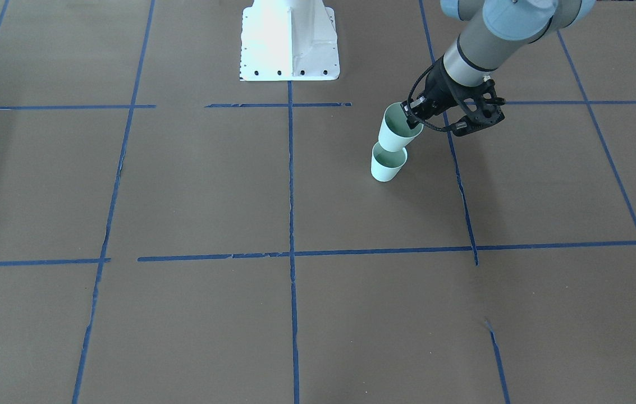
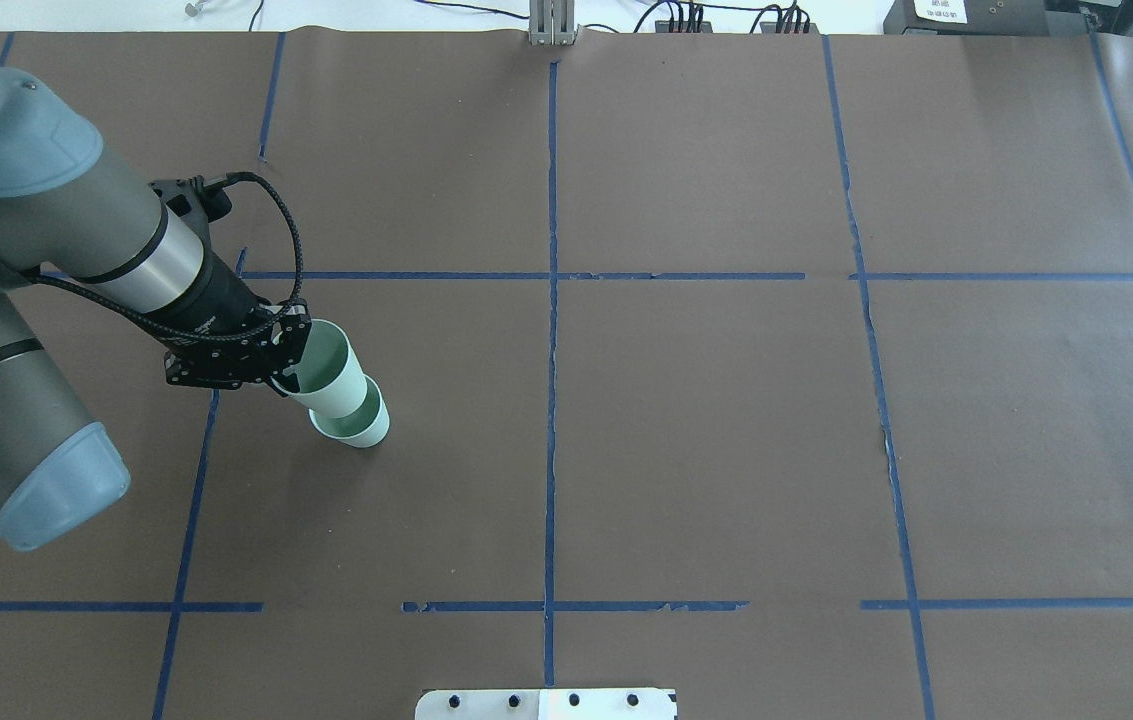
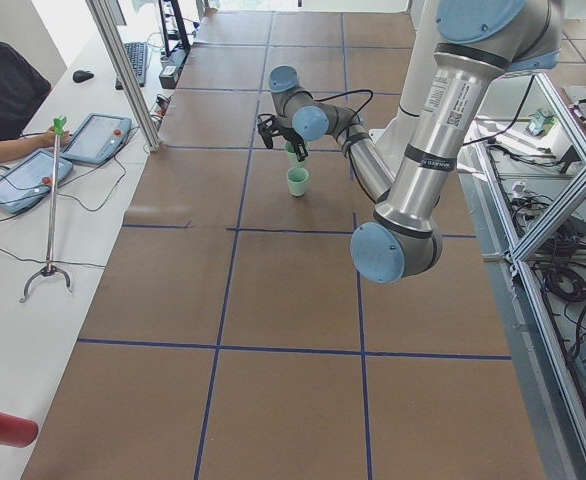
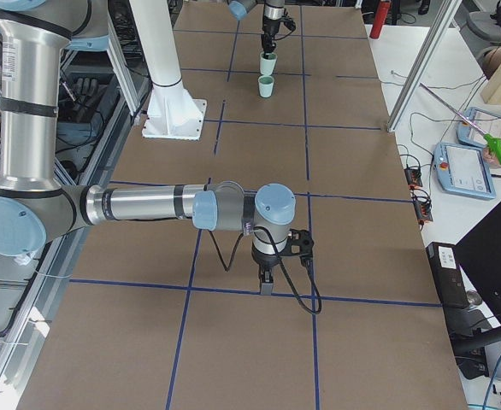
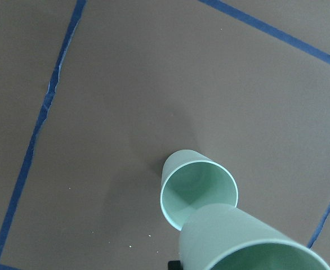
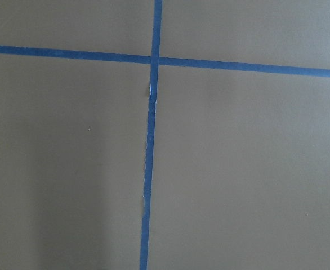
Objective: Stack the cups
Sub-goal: 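Lower the held cup into the other cup and open the left gripper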
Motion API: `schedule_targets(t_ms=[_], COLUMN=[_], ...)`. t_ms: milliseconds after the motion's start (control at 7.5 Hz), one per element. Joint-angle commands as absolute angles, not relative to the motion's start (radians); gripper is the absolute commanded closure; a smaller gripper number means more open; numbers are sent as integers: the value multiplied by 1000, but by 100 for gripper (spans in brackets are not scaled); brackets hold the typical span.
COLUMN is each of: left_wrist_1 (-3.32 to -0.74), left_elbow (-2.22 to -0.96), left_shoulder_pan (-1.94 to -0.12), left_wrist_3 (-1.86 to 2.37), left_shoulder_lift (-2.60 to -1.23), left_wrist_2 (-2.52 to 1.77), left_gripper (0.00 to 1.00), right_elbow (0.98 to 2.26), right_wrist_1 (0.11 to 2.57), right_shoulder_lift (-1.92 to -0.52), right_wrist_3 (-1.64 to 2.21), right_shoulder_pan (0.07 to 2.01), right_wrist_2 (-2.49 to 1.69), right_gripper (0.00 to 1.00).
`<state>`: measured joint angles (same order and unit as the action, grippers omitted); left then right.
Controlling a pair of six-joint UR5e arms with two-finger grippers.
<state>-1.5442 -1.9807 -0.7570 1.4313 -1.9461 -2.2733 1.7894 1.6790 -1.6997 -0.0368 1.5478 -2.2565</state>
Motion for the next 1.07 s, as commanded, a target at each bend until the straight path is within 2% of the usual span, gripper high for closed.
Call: schedule_targets(t_ms=[0, 933], left_wrist_1=[-1574, -1615], left_elbow=[-1942, -1908], left_shoulder_pan=[-755, -750], left_wrist_3=[1433, 1434], left_shoulder_lift=[-1945, -1939], left_wrist_2=[-2252, -2252], left_gripper=[100, 100], right_elbow=[1789, 1790], right_wrist_1=[1680, 1678], right_shoulder_lift=[-1700, -1700], right_wrist_3=[-37, -37], right_shoulder_pan=[1548, 1548], right_wrist_2=[-2256, -2256], right_gripper=[0, 0])
